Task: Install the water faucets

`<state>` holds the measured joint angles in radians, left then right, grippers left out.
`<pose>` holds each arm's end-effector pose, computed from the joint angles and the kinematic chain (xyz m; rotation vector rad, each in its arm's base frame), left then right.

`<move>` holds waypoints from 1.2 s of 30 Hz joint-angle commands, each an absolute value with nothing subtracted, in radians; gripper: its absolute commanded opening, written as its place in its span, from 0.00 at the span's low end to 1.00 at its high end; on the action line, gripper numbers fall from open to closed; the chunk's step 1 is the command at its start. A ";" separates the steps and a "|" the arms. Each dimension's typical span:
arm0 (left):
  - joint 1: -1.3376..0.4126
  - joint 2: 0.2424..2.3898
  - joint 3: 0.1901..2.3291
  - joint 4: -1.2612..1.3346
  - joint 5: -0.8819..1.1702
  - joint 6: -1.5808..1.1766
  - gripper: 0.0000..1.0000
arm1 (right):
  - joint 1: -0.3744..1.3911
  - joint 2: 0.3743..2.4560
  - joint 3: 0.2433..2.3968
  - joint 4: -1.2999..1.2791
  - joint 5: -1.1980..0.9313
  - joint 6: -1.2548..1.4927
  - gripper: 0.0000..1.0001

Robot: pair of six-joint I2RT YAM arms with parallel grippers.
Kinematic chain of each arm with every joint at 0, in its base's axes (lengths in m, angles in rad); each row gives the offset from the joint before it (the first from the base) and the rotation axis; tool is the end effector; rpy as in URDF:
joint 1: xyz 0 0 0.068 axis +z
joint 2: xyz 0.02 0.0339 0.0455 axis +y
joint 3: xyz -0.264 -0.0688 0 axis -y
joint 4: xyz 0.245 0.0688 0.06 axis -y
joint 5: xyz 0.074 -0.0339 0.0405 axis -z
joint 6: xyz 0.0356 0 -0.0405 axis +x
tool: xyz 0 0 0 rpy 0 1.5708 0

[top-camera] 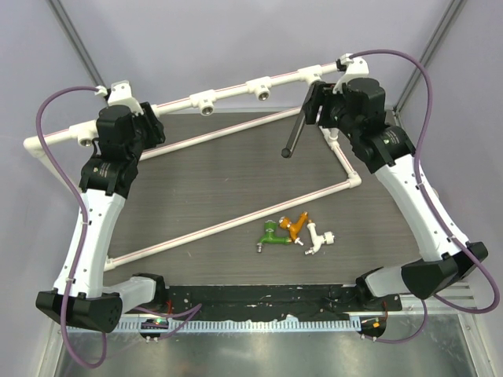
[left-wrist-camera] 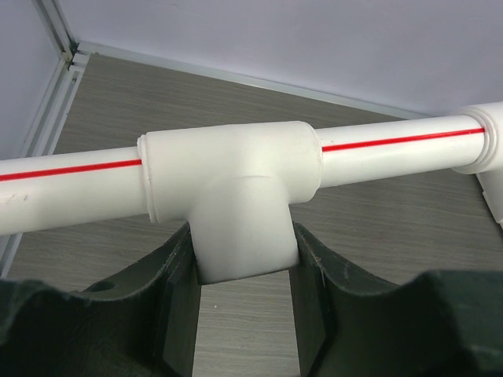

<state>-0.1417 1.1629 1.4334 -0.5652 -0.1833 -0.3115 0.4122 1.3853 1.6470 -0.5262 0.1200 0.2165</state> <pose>0.2382 -0.0274 0.4475 -0.2838 1.8411 -0.1432 0.2747 0.1155 0.4657 -0.0958 1.8436 0.3310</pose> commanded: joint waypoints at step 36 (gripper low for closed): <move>-0.087 1.131 1.457 -0.514 -0.354 -0.284 0.00 | 0.560 1.793 2.252 -0.870 0.887 -0.054 0.01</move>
